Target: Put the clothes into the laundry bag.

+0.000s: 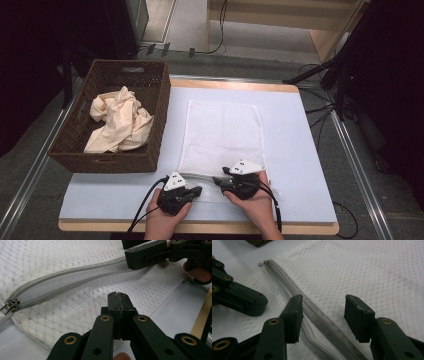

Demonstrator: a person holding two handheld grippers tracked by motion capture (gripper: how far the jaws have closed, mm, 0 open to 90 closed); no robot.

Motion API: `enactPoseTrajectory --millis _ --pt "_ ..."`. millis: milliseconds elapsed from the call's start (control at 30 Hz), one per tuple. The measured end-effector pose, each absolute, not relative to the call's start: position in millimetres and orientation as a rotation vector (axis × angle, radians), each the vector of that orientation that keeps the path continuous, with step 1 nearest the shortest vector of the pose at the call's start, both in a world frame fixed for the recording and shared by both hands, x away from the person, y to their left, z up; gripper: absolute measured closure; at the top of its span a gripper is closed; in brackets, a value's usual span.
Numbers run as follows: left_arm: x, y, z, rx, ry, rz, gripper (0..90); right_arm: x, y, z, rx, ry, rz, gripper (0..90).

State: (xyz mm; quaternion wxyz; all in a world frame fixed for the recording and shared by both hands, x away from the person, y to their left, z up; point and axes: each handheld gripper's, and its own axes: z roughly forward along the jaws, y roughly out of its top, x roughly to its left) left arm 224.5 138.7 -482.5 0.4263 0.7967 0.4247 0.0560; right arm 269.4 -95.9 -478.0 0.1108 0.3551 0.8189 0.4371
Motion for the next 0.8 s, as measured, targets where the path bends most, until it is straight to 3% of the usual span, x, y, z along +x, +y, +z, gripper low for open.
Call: enactPoseTrajectory --millis 333,400,467,533,800 --pt "224.8 139.1 -482.9 1.988 1.063 0.131 90.0 269.3 -105.9 -485.4 1.055 2.414 1.204 55.2" --pt "224.8 139.2 -482.9 1.988 1.061 0.131 90.0 268.2 -106.2 -485.1 1.037 2.400 1.166 62.8" --pt "224.9 139.2 -483.0 1.986 1.061 0.129 90.0 267.5 -106.3 -484.4 1.027 2.382 1.137 81.1" --pt "224.8 139.2 -483.0 1.986 1.063 0.130 90.0 269.4 -108.9 -482.9 1.070 2.379 1.154 89.3" --pt "224.0 138.6 -483.1 1.987 1.061 0.144 90.0 304.9 -128.5 -473.9 1.227 2.193 1.266 89.9"
